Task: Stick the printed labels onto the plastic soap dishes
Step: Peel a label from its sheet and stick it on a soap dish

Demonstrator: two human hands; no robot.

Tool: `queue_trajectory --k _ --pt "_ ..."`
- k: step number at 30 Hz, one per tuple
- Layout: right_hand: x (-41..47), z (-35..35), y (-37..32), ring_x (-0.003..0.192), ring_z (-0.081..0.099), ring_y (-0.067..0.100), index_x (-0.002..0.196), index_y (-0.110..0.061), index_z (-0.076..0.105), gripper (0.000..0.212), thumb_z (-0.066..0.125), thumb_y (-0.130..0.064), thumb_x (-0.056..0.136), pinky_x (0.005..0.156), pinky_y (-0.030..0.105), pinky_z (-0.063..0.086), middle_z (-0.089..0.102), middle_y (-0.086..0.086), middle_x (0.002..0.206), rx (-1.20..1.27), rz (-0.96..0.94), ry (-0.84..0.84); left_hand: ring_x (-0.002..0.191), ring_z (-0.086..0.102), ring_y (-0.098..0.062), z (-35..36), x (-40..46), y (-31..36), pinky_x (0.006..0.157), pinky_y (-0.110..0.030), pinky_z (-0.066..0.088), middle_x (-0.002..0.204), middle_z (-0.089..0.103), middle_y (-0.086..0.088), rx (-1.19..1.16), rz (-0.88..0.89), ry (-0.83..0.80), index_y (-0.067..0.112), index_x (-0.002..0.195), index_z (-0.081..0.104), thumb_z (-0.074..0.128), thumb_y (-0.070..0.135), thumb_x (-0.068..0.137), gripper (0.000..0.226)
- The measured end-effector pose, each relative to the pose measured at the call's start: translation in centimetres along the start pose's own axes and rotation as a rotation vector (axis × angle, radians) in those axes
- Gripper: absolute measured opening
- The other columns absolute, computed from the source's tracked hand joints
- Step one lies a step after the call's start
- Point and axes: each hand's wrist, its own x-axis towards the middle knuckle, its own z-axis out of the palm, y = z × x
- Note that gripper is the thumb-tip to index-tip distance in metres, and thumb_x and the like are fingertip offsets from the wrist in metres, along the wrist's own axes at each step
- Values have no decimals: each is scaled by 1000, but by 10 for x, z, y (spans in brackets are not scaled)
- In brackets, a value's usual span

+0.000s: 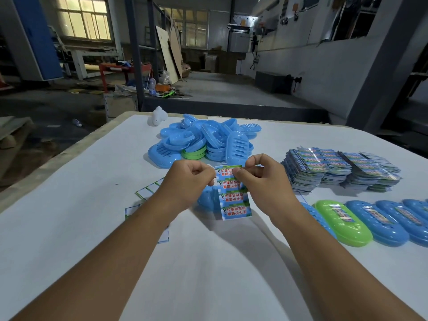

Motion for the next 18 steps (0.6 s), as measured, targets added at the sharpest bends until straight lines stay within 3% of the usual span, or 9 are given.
queue_trajectory --k 5,8,14,18 --pt "2 -1 8 56 55 3 73 -27 69 15 77 -33 85 54 18 40 66 -13 69 -489 -219 70 64 62 -6 2 -3 3 70 -32 54 68 73 5 -55 38 -22 17 69 70 67 22 92 24" --pt "-3 1 7 49 52 -1 62 -35 70 23 73 -42 84 47 12 34 63 -20 56 -500 -277 7 69 66 -12 4 -6 3 75 -36 56 73 74 0 -48 86 -39 15 75 72 67 20 93 19" --pt "-9 5 1 43 49 0 54 -49 64 24 62 -44 77 47 19 33 56 -20 47 -553 -285 -2 80 69 -20 7 -9 3 81 -44 57 77 73 1 57 166 -45 17 84 74 67 22 94 12" --pt "-11 5 2 43 43 7 54 -33 65 24 54 -47 71 47 23 33 52 -13 44 -627 -311 24 79 69 -16 11 -10 2 80 -42 56 77 73 4 114 211 -31 19 87 75 67 22 93 10"
